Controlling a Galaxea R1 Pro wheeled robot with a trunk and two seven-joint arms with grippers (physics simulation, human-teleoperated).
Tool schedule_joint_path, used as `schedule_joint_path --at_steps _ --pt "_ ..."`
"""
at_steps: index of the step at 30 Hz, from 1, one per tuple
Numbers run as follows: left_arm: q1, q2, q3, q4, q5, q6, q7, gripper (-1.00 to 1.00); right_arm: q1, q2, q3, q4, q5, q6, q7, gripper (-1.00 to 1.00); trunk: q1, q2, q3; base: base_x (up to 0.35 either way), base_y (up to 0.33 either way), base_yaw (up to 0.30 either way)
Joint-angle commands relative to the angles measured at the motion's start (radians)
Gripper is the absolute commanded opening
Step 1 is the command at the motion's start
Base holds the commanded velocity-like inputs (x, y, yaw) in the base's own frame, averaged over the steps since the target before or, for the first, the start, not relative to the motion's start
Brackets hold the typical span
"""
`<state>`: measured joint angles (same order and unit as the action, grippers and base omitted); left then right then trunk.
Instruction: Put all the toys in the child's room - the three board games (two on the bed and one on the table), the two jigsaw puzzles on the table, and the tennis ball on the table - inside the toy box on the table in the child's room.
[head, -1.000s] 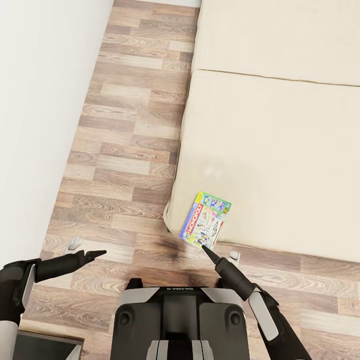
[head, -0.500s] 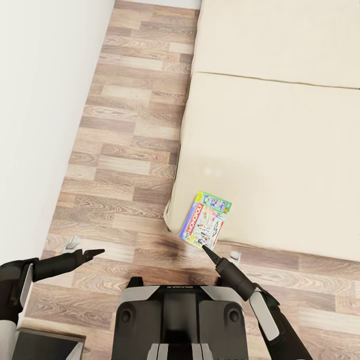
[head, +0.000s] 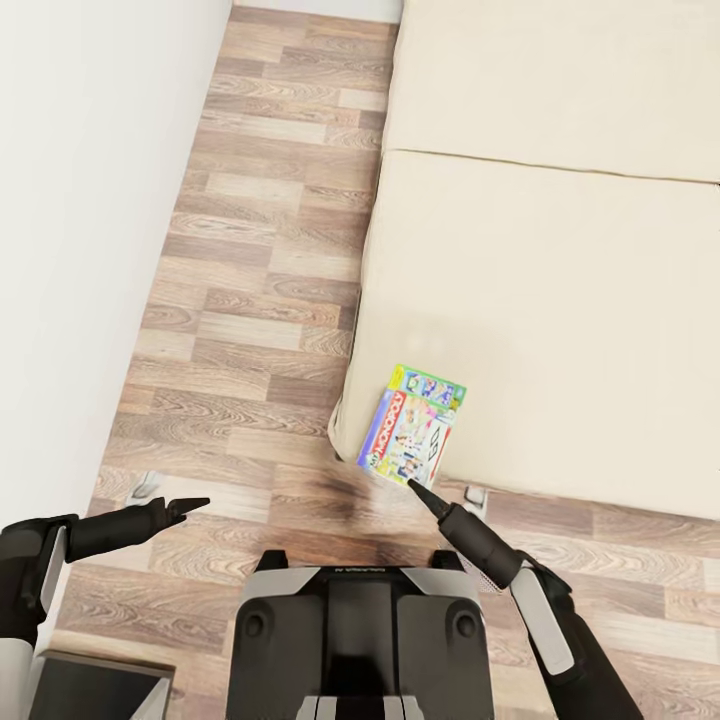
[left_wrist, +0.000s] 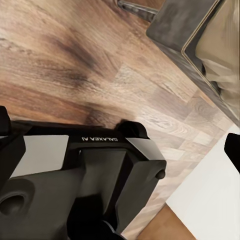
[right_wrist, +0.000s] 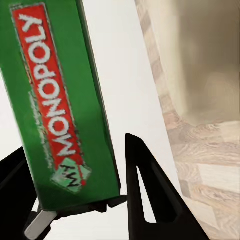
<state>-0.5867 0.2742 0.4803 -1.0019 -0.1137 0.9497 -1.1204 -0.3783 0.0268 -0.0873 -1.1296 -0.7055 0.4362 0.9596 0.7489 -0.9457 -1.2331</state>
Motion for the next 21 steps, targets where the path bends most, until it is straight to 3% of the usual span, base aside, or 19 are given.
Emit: schedule_joint_path --at_steps 1,8,21 --pt "-0.001 -0.001 0.002 -0.001 -0.011 0.007 -0.01 1.0 0.0 0.0 -0.002 -0.013 0.001 0.01 0.002 -1.0 -0.004 0.007 0.003 0.0 0.0 0.0" --pt "-0.002 0.001 0.002 -0.003 -0.011 0.013 -0.01 1.0 0.001 -0.017 -0.003 -0.104 0.002 0.08 0.003 -1.0 -0.031 0.056 0.025 0.0 0.0 0.0" --pt "-0.002 0.0 0.0 -0.015 -0.011 0.027 -0.01 1.0 0.001 -0.022 -0.004 -0.122 0.003 0.083 0.005 -1.0 -0.08 0.147 0.065 0.0 0.0 0.0"
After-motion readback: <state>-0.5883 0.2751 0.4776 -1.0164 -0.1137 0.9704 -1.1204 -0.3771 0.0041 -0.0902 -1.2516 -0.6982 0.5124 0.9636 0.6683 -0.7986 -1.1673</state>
